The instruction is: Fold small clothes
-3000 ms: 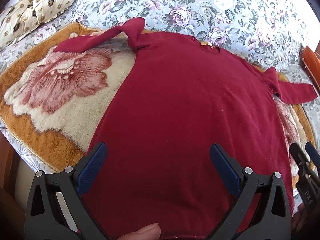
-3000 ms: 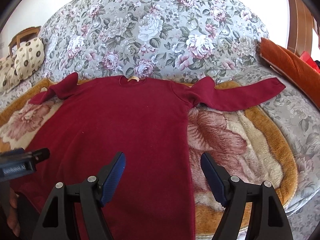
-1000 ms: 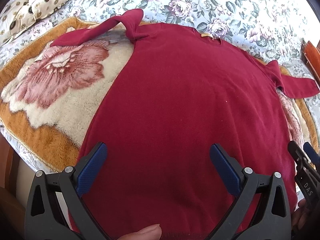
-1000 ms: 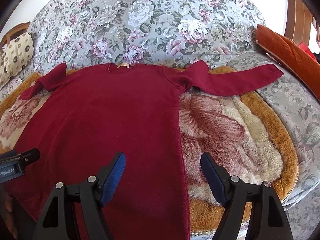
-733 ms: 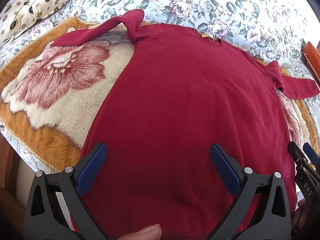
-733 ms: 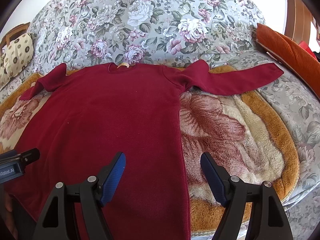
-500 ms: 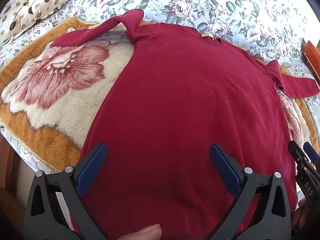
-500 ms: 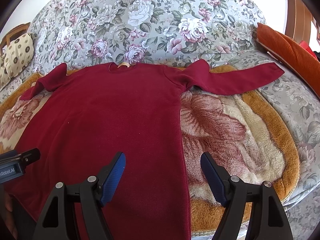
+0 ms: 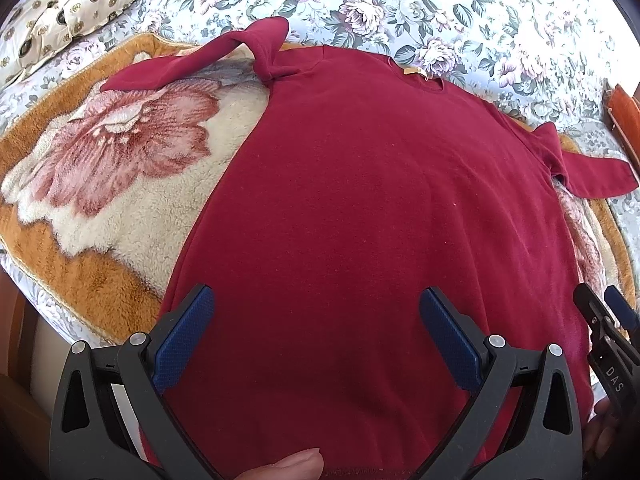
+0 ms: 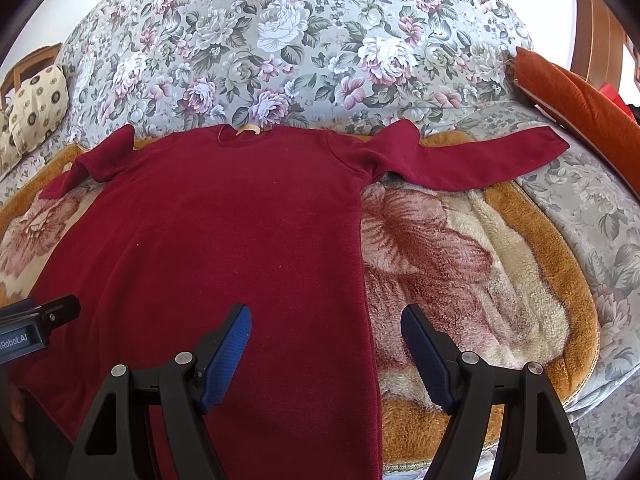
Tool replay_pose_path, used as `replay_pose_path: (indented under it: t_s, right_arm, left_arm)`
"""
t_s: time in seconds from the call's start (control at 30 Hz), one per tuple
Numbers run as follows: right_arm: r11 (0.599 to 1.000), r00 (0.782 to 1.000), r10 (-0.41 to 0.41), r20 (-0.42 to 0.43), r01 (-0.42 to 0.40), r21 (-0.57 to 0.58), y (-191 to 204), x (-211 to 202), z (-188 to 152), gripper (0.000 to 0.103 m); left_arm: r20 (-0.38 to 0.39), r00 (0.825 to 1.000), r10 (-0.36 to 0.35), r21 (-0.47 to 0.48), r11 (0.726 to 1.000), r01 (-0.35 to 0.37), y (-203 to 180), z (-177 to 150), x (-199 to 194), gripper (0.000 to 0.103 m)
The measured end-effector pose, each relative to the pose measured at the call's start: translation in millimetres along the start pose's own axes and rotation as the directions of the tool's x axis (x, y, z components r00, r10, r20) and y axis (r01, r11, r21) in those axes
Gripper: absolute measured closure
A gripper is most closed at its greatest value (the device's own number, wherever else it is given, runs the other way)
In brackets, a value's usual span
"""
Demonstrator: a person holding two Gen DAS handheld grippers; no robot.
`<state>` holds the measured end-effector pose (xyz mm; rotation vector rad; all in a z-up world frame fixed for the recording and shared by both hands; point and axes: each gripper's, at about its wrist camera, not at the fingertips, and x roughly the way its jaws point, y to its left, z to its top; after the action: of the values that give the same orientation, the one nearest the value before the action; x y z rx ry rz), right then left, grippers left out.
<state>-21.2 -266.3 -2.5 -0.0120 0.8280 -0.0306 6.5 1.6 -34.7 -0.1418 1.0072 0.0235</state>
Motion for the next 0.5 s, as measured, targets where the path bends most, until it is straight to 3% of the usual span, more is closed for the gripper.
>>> replay_pose_path:
  t_s: [0.5]
  right_arm:
    - [1.000, 1.000, -0.002, 0.000, 0.002, -0.001, 0.0, 0.1, 0.0, 0.028]
  left_arm:
    - [-0.001, 1.000, 0.007, 0.004, 1.000, -0.007, -0.9, 0.0, -0.1, 0.000]
